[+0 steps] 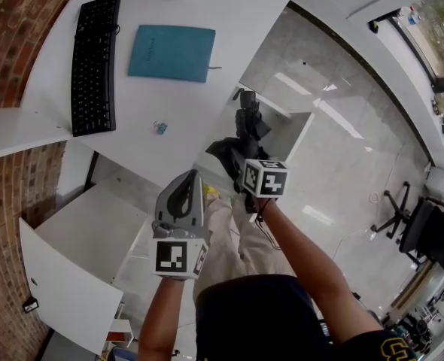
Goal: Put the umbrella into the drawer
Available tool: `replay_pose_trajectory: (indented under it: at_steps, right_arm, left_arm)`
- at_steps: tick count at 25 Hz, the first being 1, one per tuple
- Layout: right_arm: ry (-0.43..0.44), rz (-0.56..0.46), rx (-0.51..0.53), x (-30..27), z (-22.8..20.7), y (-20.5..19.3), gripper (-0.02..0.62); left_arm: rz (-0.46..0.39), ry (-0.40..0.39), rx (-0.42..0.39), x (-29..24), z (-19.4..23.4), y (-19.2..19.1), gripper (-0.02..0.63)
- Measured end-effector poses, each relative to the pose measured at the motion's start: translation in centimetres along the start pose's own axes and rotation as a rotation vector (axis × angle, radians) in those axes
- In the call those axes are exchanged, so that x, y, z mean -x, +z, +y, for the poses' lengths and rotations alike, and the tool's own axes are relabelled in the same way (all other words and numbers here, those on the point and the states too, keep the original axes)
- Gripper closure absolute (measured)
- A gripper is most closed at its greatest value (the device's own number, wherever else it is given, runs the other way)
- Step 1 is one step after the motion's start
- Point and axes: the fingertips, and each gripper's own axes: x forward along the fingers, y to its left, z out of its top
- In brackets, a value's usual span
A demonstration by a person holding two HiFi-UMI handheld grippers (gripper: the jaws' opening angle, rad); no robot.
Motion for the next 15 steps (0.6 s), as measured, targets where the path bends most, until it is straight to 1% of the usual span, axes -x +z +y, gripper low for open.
replay_pose_trajectory:
  at_steps: [2, 6, 10, 12, 15]
  right_arm:
    - [-0.013, 0.011, -0.001, -1.0, -0.4, -0.4, 0.333]
    - [-0.033, 0.041, 0.014, -2.9, -1.2, -0.9, 0.333]
    - [-0.043, 0.062, 0.005, -4.8, -1.8, -1.7, 0.333]
    - [-0.056, 0.073, 0.017, -5.7, -2.1, -2.0, 0.333]
    - [-0.069, 0.098, 0.031, -6.8, -2.5, -2.8, 0.333]
  left_arm:
    - [0.005, 0.003, -0.004, -0.1, 0.1, -0.2, 0.589]
    - [0.013, 0.012, -0.042, -0.3, 0.5, -0.9, 0.589]
    - [0.022, 0.017, -0.032, -0.8, 0.8, -1.6, 0.589]
    - [0.031, 0.016, -0.008, -1.1, 1.0, -2.2, 0.589]
    - [0.047, 0.01, 0.059, -1.4, 1.3, -3.1, 0.589]
